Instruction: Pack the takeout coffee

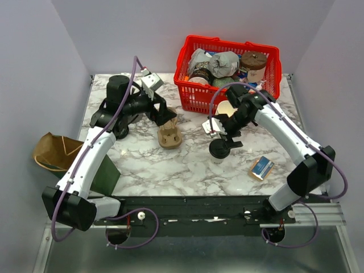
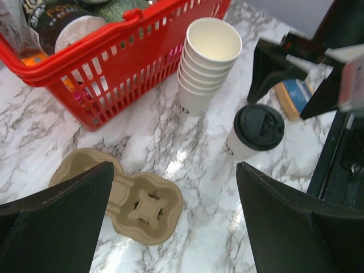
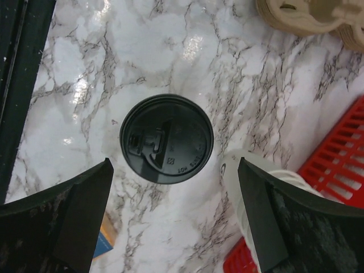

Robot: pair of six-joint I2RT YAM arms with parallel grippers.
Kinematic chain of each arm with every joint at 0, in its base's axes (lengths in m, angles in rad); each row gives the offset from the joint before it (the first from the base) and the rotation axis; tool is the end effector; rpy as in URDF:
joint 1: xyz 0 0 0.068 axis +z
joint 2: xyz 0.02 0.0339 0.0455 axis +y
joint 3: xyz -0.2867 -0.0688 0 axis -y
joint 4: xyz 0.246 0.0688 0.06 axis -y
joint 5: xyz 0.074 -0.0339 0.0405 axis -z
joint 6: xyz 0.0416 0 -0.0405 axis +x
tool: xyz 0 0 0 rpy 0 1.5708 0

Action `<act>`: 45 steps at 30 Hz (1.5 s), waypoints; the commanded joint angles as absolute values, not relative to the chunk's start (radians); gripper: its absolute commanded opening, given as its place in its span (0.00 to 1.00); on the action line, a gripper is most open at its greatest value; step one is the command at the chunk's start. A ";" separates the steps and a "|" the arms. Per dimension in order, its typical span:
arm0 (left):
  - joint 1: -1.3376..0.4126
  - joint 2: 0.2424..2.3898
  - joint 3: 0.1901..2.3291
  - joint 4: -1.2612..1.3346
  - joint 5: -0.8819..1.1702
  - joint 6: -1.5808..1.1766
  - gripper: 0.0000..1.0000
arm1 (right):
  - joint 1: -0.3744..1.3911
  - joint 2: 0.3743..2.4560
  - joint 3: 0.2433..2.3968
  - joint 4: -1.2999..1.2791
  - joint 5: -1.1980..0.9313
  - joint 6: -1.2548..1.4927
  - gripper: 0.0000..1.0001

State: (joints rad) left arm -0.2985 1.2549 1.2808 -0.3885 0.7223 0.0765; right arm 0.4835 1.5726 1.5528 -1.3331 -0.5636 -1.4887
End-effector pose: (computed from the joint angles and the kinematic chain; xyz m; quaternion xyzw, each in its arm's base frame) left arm 0.2535 -0.1068 0.4150 0.3407 0.7190 -0.3479 0.4959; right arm 0.2475 0.1551 0.3487 -0.8129 0.5018 0.1919 0.2247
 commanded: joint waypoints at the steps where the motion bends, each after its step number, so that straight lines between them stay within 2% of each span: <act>1: -0.229 1.212 1.217 -0.264 0.759 -0.047 0.96 | 0.508 1.646 1.633 -1.416 -0.494 -1.506 1.00; 19: -0.203 1.227 1.190 -0.163 0.799 -0.143 0.96 | 0.569 1.723 1.615 -1.445 -0.408 -1.468 1.00; 45: -0.202 1.249 1.166 -0.117 0.815 -0.196 0.96 | 0.588 1.747 1.557 -1.483 -0.410 -1.405 1.00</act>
